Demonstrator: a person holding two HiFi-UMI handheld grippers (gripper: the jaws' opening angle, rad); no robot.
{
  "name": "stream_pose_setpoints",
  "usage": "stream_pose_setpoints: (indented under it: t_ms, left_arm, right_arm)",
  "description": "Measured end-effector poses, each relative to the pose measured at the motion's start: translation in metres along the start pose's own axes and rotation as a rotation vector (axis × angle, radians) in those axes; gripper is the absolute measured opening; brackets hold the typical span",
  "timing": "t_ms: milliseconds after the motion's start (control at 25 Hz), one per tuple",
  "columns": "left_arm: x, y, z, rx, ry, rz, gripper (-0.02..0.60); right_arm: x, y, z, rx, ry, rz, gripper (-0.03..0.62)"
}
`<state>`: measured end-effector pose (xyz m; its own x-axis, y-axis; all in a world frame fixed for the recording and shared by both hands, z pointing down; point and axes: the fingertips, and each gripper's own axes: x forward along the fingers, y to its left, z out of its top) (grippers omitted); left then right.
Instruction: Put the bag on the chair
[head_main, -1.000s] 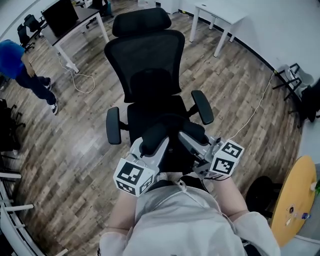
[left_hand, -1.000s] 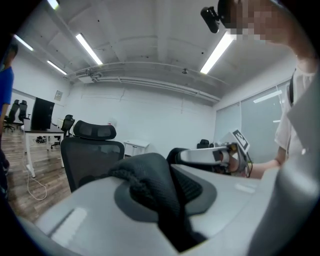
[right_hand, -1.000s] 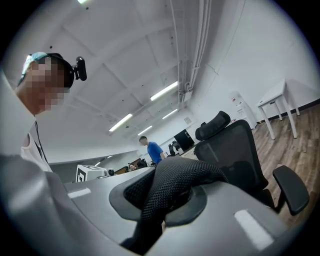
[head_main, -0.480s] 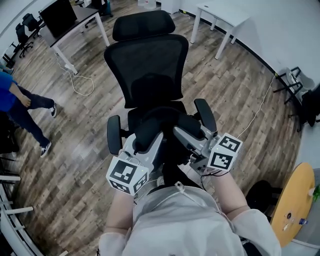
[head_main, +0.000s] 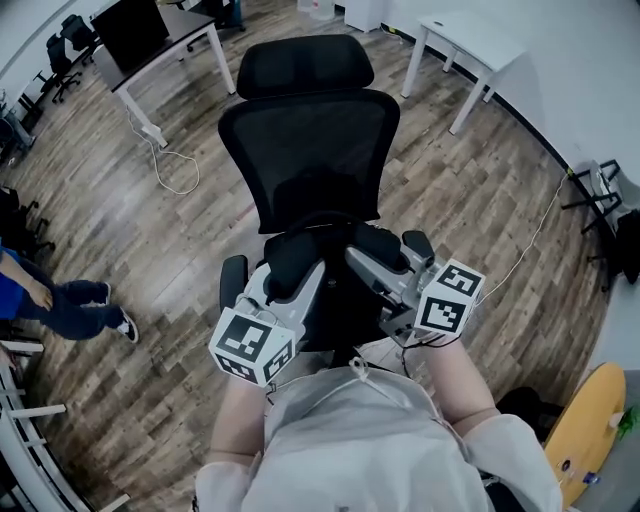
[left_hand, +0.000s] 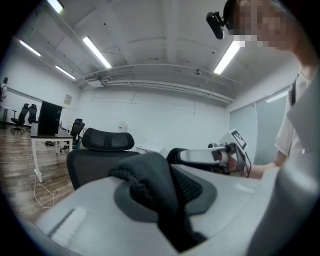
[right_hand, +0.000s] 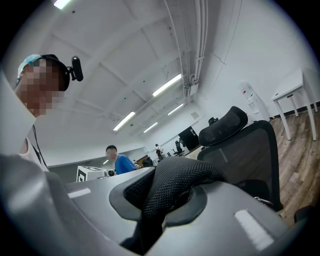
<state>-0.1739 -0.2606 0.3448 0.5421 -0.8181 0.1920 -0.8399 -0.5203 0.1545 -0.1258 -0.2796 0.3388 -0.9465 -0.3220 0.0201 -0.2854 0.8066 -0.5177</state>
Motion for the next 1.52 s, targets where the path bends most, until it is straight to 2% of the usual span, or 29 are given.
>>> stream_pose_setpoints:
  t_ms: [240, 560, 840, 1160, 1520]
  left_arm:
    - [0.033, 0.035, 0.012, -0.002, 0.007, 0.02, 0.075]
    - [0.075, 0.074, 0.008, -0.03, 0.031, 0.048, 0.075]
    - [0.106, 0.107, -0.009, -0.11, 0.069, 0.065, 0.077]
    - [0.135, 0.132, -0.025, -0.115, 0.083, 0.079, 0.077]
    - [0.152, 0.158, -0.061, -0.133, 0.132, 0.103, 0.083]
  right_arm:
    - [0.028, -0.038, 0.023, 0.011, 0.012, 0.012, 0.048]
    - [0.055, -0.087, 0.034, 0.032, 0.046, 0.02, 0.048]
    - [0.074, -0.133, 0.028, 0.07, 0.093, 0.011, 0.049]
    - [0.087, -0.169, 0.021, 0.092, 0.113, 0.011, 0.051]
    - [0.108, -0.195, -0.006, 0.076, 0.177, 0.027, 0.054]
